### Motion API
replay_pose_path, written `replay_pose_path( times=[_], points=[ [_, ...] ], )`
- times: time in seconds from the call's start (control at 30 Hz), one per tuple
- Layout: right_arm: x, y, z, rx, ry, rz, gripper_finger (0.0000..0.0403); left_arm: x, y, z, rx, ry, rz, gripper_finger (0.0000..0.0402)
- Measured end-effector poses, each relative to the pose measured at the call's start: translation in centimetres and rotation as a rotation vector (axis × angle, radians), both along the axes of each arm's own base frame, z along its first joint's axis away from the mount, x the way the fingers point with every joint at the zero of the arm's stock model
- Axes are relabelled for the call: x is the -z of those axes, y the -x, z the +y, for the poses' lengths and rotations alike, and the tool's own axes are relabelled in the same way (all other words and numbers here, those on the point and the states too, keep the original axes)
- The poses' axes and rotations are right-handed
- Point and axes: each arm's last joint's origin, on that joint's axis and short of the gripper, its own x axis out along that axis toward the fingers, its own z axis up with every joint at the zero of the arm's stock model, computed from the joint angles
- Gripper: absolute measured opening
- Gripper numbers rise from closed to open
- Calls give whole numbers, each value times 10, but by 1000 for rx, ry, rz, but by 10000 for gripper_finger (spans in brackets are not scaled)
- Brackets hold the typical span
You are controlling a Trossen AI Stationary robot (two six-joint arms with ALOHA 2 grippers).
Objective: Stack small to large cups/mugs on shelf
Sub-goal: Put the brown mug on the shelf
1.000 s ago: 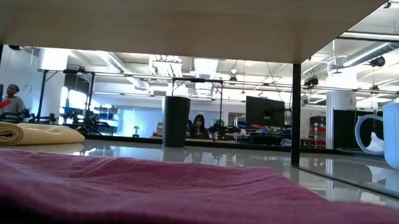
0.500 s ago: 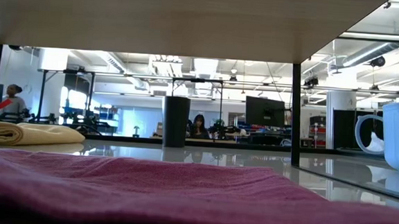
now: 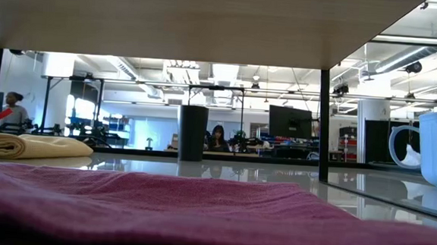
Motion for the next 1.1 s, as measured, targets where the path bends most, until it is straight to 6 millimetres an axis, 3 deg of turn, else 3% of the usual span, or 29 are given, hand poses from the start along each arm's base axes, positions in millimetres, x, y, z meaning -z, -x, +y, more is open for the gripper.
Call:
replay_pose_path(
  times=[0.4, 0.6, 0.8, 0.93, 1.1],
  points=[
    [-15, 8, -6, -57, 68, -42, 109, 0, 0, 0, 4, 3, 3, 0],
    [-25, 25, -26, 57, 168, 22, 103, 0, 0, -1, 7, 4, 4, 0],
    [-14, 36, -39, 136, 160, 207, 62, -4, 2, -2, 49, 50, 24, 0],
    [-4, 30, -37, 110, 138, 238, 18, -7, 5, -3, 47, 76, 16, 0],
    [4, 21, -33, 79, 105, 219, 9, -9, 6, -1, 37, 73, 0, 0]
  ],
)
